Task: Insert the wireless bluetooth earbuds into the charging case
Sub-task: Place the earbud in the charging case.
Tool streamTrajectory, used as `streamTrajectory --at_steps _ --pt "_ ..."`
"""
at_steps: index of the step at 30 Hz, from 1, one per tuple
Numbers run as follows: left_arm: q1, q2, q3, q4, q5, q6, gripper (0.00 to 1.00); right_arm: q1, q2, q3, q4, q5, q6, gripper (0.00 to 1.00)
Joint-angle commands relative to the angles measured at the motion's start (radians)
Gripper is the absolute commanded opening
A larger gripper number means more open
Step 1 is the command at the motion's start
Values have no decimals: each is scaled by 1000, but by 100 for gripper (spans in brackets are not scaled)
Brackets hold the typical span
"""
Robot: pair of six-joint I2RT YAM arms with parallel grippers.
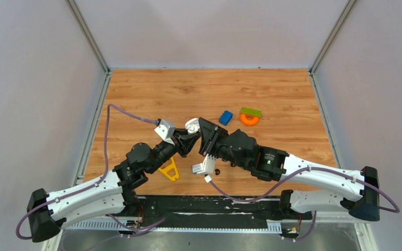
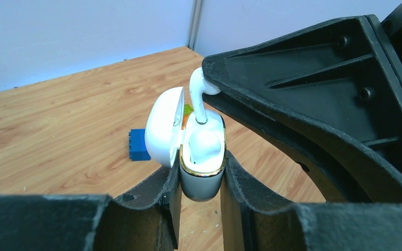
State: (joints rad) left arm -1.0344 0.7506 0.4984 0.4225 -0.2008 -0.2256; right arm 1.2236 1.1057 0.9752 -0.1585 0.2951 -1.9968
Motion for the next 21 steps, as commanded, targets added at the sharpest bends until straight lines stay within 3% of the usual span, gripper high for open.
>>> streamTrajectory --at_steps 1,18,21 --pt "-3 -26 23 34 -22 3 0 5 -12 -21 48 23 -33 15" --pt "-3 -12 19 53 -35 0 0 24 -27 -69 82 8 -63 24" --pt "-2 -10 17 54 -34 1 0 28 -29 -73 92 2 -66 34"
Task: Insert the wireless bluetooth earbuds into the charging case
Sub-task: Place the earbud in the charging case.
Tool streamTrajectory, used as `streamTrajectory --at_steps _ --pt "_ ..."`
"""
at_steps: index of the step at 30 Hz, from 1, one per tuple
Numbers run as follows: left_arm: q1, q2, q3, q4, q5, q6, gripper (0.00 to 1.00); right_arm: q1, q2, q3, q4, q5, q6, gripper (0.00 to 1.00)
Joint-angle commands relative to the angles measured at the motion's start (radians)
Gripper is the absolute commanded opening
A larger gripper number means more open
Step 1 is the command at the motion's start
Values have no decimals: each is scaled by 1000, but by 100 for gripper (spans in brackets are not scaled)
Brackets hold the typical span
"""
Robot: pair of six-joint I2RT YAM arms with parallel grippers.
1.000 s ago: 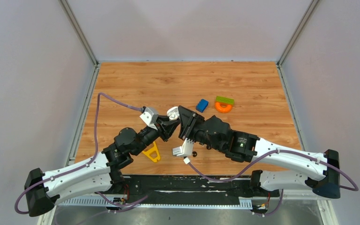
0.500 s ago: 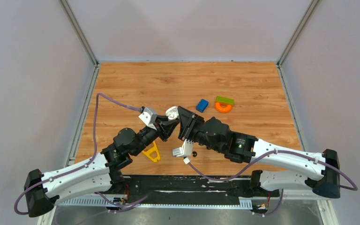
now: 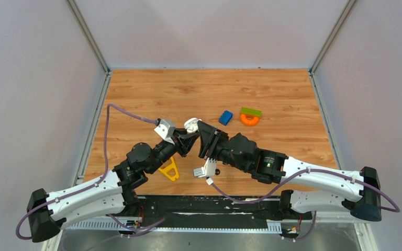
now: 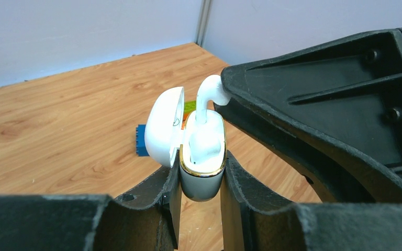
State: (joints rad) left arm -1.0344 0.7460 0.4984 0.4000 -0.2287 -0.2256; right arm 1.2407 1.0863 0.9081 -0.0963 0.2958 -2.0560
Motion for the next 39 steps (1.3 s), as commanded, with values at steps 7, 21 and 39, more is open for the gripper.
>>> streamTrajectory --at_steps 7,21,39 --pt "-3 -1 7 85 -10 13 0 17 -5 148 -149 12 129 56" --pt "-2 -15 -64 136 68 99 0 -63 143 807 -1085 -390 824 61" --pt "-1 -92 -89 15 371 180 0 -417 415 1010 -1428 -936 987 24"
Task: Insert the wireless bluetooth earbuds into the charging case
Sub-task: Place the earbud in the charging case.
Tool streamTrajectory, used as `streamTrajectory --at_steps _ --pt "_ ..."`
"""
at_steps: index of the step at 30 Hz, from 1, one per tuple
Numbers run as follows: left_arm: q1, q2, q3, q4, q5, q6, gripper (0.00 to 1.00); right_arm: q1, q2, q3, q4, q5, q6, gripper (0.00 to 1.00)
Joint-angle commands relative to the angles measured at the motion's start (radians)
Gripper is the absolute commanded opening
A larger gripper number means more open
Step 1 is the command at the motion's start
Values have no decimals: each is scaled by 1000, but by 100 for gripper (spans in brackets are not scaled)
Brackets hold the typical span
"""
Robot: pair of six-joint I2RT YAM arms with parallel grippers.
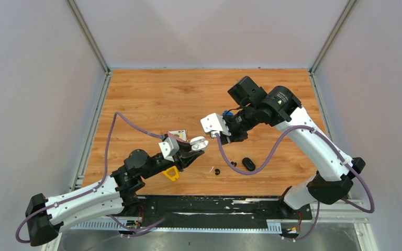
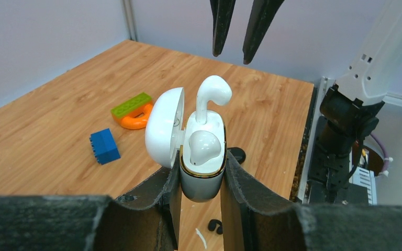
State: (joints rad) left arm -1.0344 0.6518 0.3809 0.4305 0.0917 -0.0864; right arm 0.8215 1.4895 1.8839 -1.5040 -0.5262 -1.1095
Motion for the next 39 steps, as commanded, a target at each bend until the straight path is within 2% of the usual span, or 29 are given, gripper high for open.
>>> streamTrajectory --at_steps 1,3,4,16,35,39 --pt "-1 4 31 -15 54 43 0 1 20 45 -21 -119 49 18" --pt "-2 13 33 -10 62 43 0 2 40 71 -19 -122 69 4" --pt "-1 19 34 -7 66 43 0 2 48 79 -19 -124 72 3" --pt "-2 45 33 27 65 27 0 20 93 91 -7 -123 89 11" --pt "-3 49 18 48 46 18 0 92 112 83 10 -77 122 11" --pt "-2 53 18 57 49 14 0 96 117 67 47 -25 151 11"
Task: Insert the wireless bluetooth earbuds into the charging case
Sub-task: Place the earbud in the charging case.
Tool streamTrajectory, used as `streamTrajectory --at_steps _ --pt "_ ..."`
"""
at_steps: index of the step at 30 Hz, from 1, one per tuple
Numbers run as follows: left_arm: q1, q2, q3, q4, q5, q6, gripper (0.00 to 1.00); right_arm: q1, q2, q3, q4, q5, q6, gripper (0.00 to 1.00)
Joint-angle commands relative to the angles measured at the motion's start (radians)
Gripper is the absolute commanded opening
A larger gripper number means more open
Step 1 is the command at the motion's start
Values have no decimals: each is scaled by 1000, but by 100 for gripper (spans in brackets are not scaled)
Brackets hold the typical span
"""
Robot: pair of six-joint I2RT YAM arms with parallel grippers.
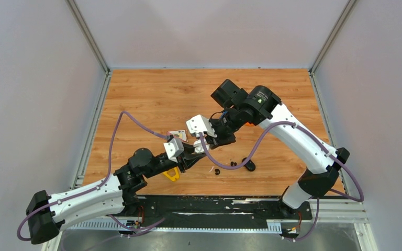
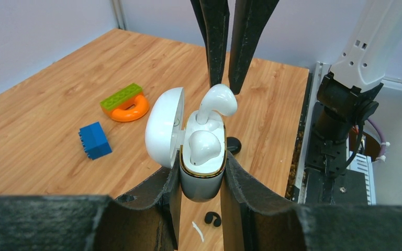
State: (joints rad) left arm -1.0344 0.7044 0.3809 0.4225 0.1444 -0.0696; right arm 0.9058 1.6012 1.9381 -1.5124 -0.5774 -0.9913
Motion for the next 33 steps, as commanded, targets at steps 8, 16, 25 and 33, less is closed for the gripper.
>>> streamTrajectory --at_steps 8,16,25,33 --pt "-2 -9 17 57 -14 -5 0 11 -11 -1 58 103 8 11" --pt "-2 -6 16 57 -9 -15 0 12 -75 28 14 52 -87 34" --pt "-3 14 23 73 11 -29 0 73 -67 49 -7 13 -158 40" --pt "-3 -1 26 60 20 -30 0 79 -35 44 28 49 -154 34"
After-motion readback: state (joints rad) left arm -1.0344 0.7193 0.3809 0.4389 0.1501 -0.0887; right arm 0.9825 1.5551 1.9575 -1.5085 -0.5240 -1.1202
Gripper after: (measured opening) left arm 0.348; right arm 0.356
